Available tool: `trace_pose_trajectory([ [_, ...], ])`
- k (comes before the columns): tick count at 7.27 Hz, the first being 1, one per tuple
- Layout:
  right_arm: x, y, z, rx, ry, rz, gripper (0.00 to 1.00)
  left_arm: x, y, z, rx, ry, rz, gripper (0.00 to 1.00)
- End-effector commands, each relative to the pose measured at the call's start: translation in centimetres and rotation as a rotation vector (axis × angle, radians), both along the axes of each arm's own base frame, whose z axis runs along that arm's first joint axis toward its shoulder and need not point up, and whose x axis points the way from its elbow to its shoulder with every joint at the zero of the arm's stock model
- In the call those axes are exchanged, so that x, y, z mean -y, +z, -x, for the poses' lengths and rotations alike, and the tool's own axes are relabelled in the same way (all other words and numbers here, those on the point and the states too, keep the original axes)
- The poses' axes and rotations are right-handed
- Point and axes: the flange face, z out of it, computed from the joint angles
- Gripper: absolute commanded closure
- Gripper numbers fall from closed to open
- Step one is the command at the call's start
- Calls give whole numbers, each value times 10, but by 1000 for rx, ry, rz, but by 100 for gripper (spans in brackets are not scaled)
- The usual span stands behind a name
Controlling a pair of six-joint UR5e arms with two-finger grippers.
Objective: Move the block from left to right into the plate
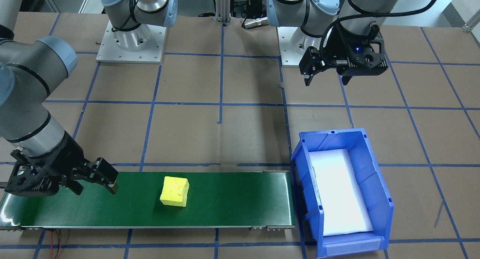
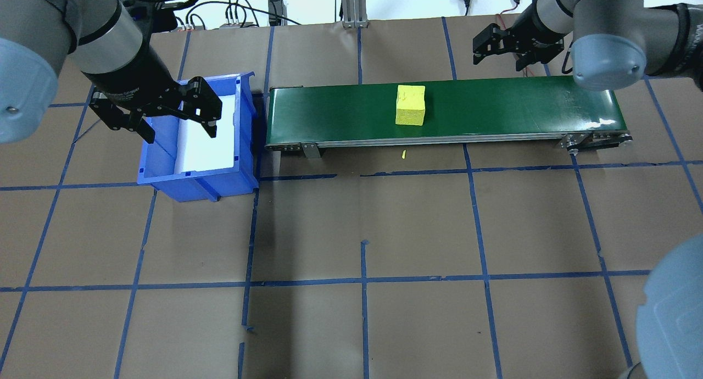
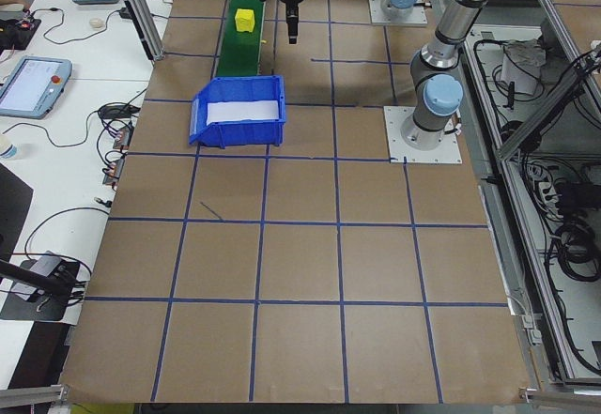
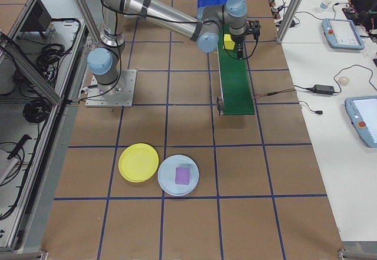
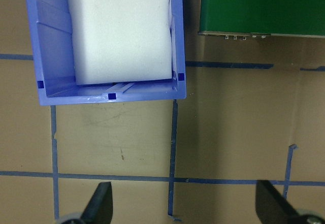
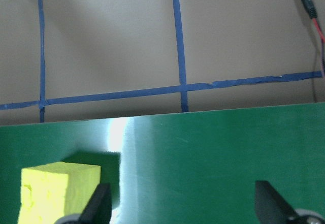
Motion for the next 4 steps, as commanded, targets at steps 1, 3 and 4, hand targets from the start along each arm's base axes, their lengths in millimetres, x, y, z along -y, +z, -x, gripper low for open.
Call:
trace_pose_trajectory([
  [1,4,-19,-11,85,-69,-53,0,0,-2,-1,-1,5,-2,0],
  [3,1,-40,-12,110,-135,-113,0,0,-2,-3,2,5,-3,0],
  [4,1,-43,-12,126,-160,-126,0,0,-2,-2,2,5,-3,0],
])
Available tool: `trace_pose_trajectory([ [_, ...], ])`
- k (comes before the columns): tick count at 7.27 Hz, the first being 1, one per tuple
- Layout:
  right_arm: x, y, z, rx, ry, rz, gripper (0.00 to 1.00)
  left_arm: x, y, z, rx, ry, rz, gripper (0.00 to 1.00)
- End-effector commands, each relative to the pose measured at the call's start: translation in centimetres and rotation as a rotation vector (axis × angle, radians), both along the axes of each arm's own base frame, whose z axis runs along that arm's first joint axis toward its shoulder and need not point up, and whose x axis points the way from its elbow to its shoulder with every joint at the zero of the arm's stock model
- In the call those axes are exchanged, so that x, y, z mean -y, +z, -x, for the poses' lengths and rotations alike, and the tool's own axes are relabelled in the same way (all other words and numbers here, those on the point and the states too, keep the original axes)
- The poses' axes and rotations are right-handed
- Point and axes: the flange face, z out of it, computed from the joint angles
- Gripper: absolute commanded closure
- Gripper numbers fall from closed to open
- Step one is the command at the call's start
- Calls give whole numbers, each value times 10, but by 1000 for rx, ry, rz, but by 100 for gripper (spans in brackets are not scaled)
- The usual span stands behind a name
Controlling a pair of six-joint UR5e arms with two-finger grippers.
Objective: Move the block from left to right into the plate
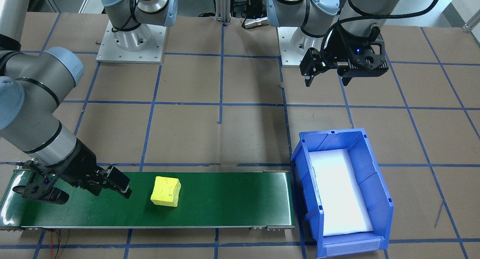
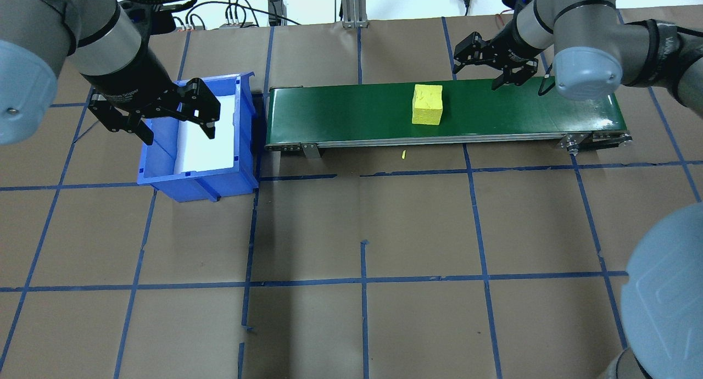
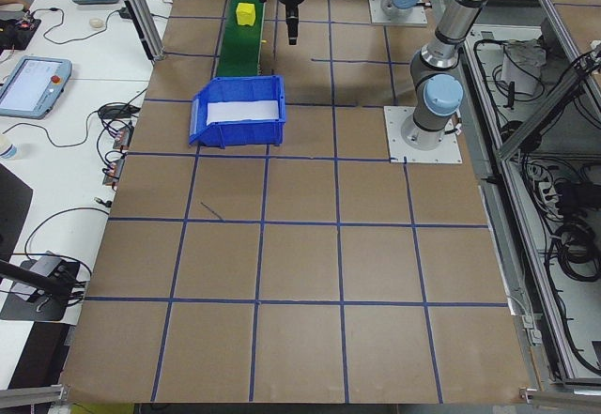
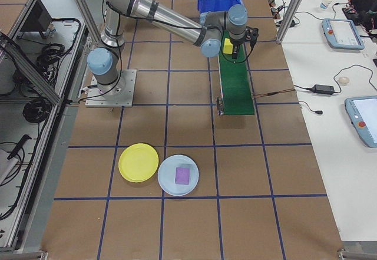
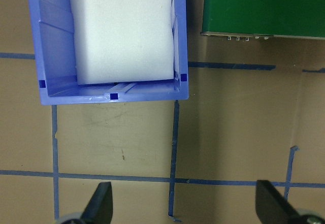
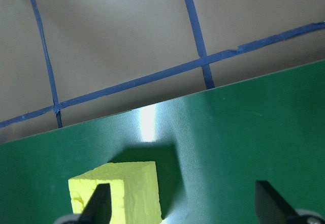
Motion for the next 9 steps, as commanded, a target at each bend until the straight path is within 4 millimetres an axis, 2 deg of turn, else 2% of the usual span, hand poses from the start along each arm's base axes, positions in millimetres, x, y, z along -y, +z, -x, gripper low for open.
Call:
trace_pose_trajectory([
  [1,0,-14,-1,20,-33,-36,0,0,0,-1,0,3,-1,0],
  [7,-5,-22,-2,17,14,-67,0,-1,-1,1,3,-5,-5,0],
  [8,-5,-24,-1,-4,80,-40,3,-1,-1,0,5,-5,-4,0],
  [9,-7,-40,0,-15,121,-50,5,-1,-1,1,3,-5,-4,0],
])
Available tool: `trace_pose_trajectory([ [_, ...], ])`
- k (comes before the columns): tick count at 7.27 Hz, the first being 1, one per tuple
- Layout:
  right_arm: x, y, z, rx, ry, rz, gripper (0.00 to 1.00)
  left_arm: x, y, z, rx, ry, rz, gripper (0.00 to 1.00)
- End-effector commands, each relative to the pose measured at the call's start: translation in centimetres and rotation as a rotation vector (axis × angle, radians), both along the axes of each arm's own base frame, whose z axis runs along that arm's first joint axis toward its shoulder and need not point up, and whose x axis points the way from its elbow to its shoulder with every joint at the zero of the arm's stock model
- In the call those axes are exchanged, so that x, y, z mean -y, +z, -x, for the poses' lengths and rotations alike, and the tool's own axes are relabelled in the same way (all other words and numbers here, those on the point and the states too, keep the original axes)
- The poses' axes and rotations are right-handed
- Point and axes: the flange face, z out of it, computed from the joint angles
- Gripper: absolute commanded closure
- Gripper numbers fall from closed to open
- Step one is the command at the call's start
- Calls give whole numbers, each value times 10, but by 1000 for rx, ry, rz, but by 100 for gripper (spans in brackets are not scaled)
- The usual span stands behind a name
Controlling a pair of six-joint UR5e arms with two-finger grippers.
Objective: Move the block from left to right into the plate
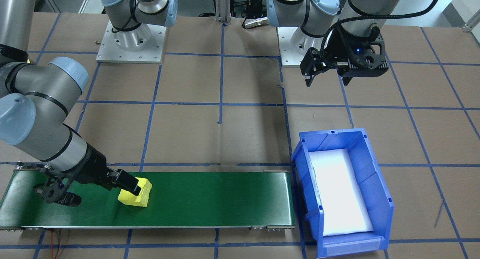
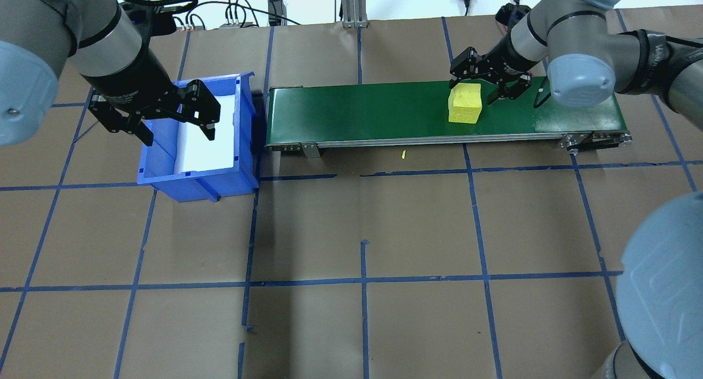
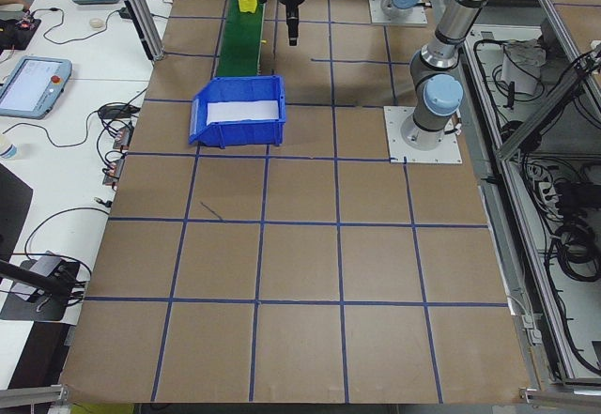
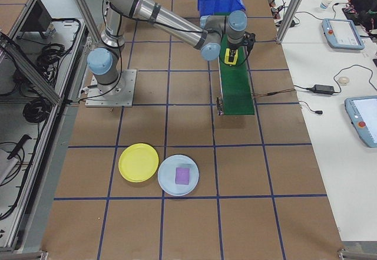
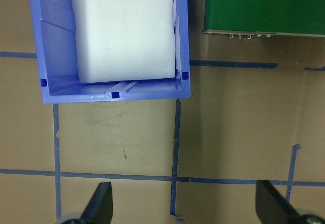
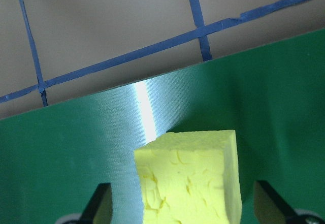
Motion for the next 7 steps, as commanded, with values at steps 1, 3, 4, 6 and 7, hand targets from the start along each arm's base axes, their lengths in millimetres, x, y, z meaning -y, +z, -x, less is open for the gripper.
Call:
trace_pose_trajectory([
  [1,-6,-23,4,-61,87,25,15,0,-1,0,-1,-2,-1,0],
  [3,7,2,25,-303,410,148,70,0,-1,0,-1,-2,-3,0],
  [4,13,20,45,-470,593,165,70,0,-1,0,-1,-2,-1,0],
  [6,-2,42,98,-586,675,133,69,0,-1,0,-1,-2,-1,0],
  [7,-17,60,140,-670,734,96,69,0,-1,0,-1,-2,-3,0],
])
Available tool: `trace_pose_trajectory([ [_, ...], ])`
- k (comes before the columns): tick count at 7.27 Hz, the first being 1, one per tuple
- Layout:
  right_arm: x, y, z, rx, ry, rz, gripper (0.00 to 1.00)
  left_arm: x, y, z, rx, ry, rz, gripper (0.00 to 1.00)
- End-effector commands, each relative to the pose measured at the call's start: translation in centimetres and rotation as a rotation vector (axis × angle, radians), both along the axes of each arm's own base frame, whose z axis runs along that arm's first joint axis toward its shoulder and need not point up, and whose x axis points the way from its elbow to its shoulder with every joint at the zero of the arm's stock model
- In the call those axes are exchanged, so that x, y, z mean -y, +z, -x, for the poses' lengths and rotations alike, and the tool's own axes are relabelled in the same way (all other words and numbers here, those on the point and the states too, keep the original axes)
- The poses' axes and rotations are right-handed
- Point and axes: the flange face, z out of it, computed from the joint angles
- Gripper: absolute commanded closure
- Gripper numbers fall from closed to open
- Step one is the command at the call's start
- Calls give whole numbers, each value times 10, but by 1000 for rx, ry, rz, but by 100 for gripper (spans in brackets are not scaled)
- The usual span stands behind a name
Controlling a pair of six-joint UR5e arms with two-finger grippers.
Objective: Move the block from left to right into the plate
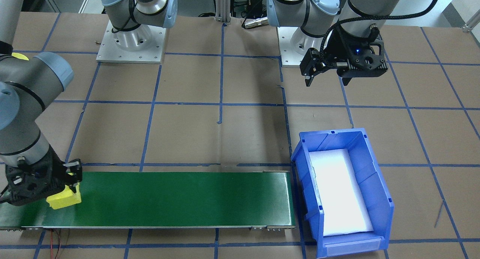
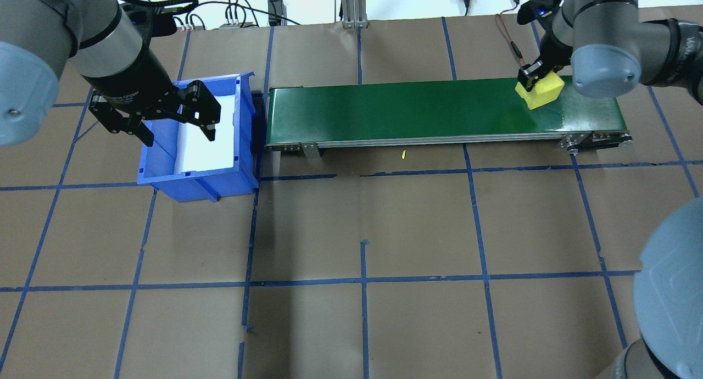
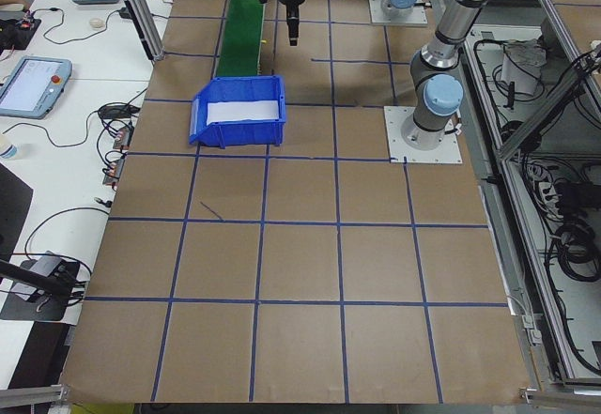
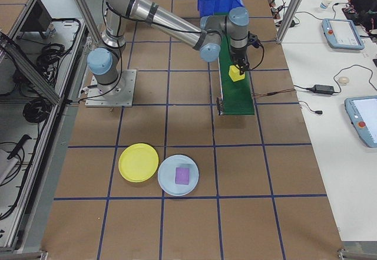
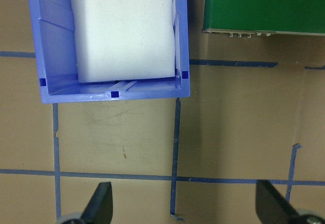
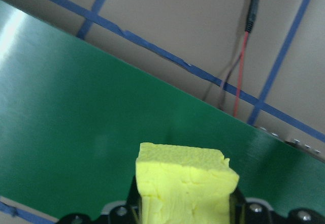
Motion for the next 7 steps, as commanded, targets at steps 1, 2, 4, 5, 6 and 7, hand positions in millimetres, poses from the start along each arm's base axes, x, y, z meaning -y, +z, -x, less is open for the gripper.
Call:
trace_pose_trajectory([
  [1,-38,37,115,-140,42,-33,69,0,0,0,0,0,1,0],
  [2,-52,34,159,-160,69,-70,69,0,0,0,0,0,1,0],
  [4,-111,25,284,-161,50,-142,69,0,0,0,2,0,1,0],
  [5,-176,4,354,-114,-18,-203,68,0,1,0,0,0,2,0],
  [6,-245,-9,397,-35,-124,-209,68,0,1,0,0,2,2,0],
  [7,-306,-9,420,-10,-196,-200,69,0,1,-1,0,2,2,0],
])
